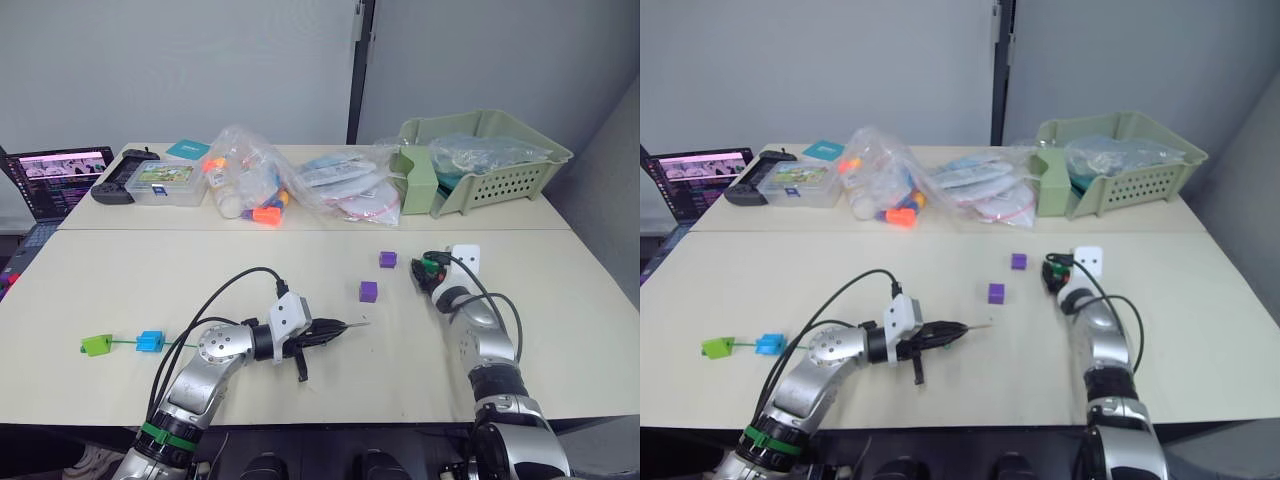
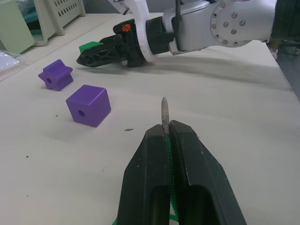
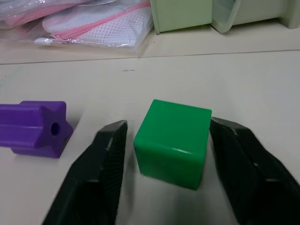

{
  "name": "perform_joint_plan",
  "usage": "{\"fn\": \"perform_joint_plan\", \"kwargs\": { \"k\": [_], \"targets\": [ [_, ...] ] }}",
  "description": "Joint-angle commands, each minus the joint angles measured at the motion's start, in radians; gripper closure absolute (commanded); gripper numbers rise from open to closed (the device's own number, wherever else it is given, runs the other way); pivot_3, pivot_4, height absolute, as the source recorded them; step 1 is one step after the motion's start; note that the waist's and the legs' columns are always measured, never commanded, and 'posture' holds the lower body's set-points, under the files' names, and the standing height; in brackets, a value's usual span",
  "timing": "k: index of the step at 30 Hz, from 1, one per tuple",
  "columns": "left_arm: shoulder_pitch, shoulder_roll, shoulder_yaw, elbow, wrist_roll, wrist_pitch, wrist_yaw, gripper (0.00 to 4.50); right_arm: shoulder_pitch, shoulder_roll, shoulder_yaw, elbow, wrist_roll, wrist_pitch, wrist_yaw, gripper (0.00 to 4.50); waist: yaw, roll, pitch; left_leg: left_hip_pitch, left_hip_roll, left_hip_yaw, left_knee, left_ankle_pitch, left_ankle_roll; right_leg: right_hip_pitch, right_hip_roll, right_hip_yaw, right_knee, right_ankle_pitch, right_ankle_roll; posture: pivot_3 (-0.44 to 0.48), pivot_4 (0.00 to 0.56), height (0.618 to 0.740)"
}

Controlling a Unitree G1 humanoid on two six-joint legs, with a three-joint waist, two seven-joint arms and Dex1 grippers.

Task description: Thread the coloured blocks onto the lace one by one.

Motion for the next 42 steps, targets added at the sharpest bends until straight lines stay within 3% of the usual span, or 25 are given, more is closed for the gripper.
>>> {"fn": "perform_joint_plan", "kwargs": {
  "k": [1,2,7,14,20,28,32,34,39,41,42],
  "targets": [
    [-0.007,0.004,0.004,-0.041,-0.018,0.014,-0.006,4.50,-0.016,-0.019,-0.010,0.005,0.007,-0.048,0.014,2.99,0.001,0.000,0.000,0.000,0.000,0.000,0.000,0.000,0.000,0.000,0.000,0.000,0.000,0.000,0.000,0.000,0.150,0.740],
    [-0.008,0.006,0.003,-0.041,-0.020,0.021,-0.010,4.50,-0.015,-0.021,-0.010,0.005,0.008,-0.051,0.016,3.31,0.001,0.000,0.000,0.000,0.000,0.000,0.000,0.000,0.000,0.000,0.000,0.000,0.000,0.000,0.000,0.000,0.150,0.740],
    [-0.017,0.001,0.013,-0.042,-0.059,0.074,-0.019,4.50,0.093,-0.030,-0.011,-0.163,0.040,-0.013,0.060,3.32,0.004,0.000,0.000,0.000,0.000,0.000,0.000,0.000,0.000,0.000,0.000,0.001,0.000,0.000,0.000,0.000,0.150,0.740],
    [-0.032,-0.011,-0.004,0.012,-0.047,0.025,-0.049,4.50,0.371,-0.007,0.011,-0.649,0.150,0.228,0.069,3.32,0.004,0.000,0.000,0.000,0.000,0.001,-0.001,0.000,0.000,0.000,0.000,0.002,-0.001,0.000,0.001,0.000,0.150,0.740],
    [-0.053,-0.035,-0.019,0.104,-0.041,-0.041,-0.091,4.50,0.619,0.008,0.116,-1.059,0.208,0.456,0.030,3.32,0.001,0.001,0.000,0.000,0.000,0.001,-0.001,0.000,0.000,0.000,0.001,0.003,-0.001,0.000,0.001,0.000,0.150,0.740],
    [-0.079,-0.038,-0.023,0.168,-0.035,-0.076,-0.145,4.50,0.692,0.006,0.201,-1.177,0.180,0.602,-0.040,3.32,0.006,0.001,0.000,0.000,0.000,0.002,-0.001,0.000,0.000,0.000,0.001,0.003,-0.001,0.000,0.002,0.000,0.150,0.740],
    [-0.092,-0.044,-0.024,0.200,-0.014,-0.115,-0.143,4.50,0.690,0.018,0.185,-1.198,0.228,0.671,-0.047,3.32,0.006,0.000,0.000,0.000,0.000,0.002,-0.001,0.000,0.000,0.000,0.001,0.003,-0.002,0.000,0.002,0.000,0.150,0.740],
    [-0.091,-0.050,-0.018,0.205,-0.011,-0.125,-0.135,4.50,0.675,0.014,0.155,-1.207,0.258,0.700,-0.045,2.26,0.006,0.000,0.000,0.000,0.000,0.002,-0.001,0.000,0.000,0.000,0.001,0.003,-0.002,0.000,0.002,0.000,0.150,0.740],
    [-0.065,-0.050,-0.013,0.188,-0.003,-0.132,-0.123,4.50,0.603,-0.043,0.039,-1.231,0.416,0.825,0.005,0.59,0.006,0.000,0.000,0.000,0.000,0.002,-0.001,0.000,0.000,0.000,0.001,0.004,-0.002,0.000,0.002,0.000,0.150,0.740],
    [-0.049,-0.047,-0.009,0.171,-0.001,-0.131,-0.110,4.50,0.548,-0.114,-0.040,-1.218,0.489,0.867,0.052,0.02,0.006,0.000,0.000,0.000,0.000,0.002,-0.001,0.000,0.000,0.000,0.001,0.004,-0.003,0.000,0.002,0.000,0.150,0.740],
    [-0.044,-0.045,-0.007,0.163,-0.002,-0.130,-0.106,4.50,0.528,-0.141,-0.065,-1.211,0.509,0.875,0.064,0.02,0.006,0.000,0.000,0.000,0.000,0.002,-0.001,0.000,0.000,0.000,0.001,0.004,-0.003,0.000,0.002,0.000,0.150,0.740]
  ]
}}
